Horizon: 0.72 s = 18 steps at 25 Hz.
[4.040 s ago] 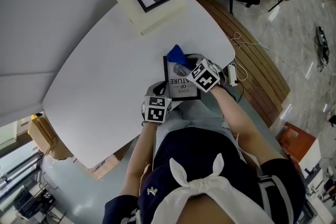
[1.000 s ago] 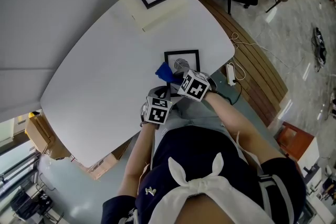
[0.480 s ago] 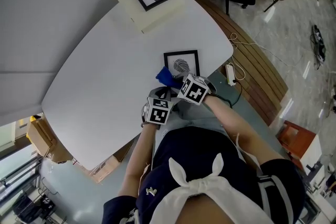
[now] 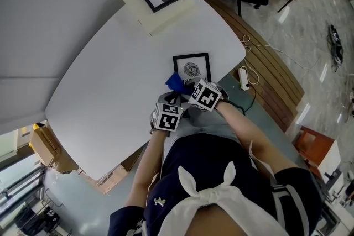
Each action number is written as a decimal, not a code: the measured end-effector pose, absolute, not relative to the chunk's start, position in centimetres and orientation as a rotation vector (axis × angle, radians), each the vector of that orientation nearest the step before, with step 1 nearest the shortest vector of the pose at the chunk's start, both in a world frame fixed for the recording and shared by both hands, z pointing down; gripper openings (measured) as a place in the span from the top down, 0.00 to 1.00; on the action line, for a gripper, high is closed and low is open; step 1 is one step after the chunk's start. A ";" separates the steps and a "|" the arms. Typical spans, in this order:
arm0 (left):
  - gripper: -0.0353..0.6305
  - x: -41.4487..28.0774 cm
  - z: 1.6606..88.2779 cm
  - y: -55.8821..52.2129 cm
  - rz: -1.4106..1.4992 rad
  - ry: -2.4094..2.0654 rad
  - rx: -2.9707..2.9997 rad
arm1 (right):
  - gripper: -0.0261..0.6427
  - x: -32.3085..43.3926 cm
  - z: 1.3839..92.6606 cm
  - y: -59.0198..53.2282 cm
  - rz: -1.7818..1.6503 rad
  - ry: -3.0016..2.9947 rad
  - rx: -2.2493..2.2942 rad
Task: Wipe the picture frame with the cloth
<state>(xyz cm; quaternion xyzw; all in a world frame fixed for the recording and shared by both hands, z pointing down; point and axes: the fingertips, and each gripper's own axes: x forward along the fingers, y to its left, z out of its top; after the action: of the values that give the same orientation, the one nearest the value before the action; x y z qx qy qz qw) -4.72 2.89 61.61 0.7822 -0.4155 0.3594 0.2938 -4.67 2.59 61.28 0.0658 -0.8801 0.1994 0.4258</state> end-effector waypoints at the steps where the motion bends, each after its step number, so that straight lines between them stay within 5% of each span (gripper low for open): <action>1: 0.95 -4.7 61.6 2.9 0.958 -1.107 2.082 | 0.83 -4.7 61.3 2.6 0.503 -2.201 0.167; 18: 0.95 -4.7 61.5 3.1 0.960 -1.119 2.093 | 0.83 -4.2 61.5 2.6 0.376 -2.181 0.130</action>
<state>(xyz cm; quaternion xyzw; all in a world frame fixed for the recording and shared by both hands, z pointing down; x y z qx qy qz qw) -4.73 3.07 61.50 0.7832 -0.4186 0.3594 0.2865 -4.17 2.61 61.50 0.0524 -0.8805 0.1520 0.4459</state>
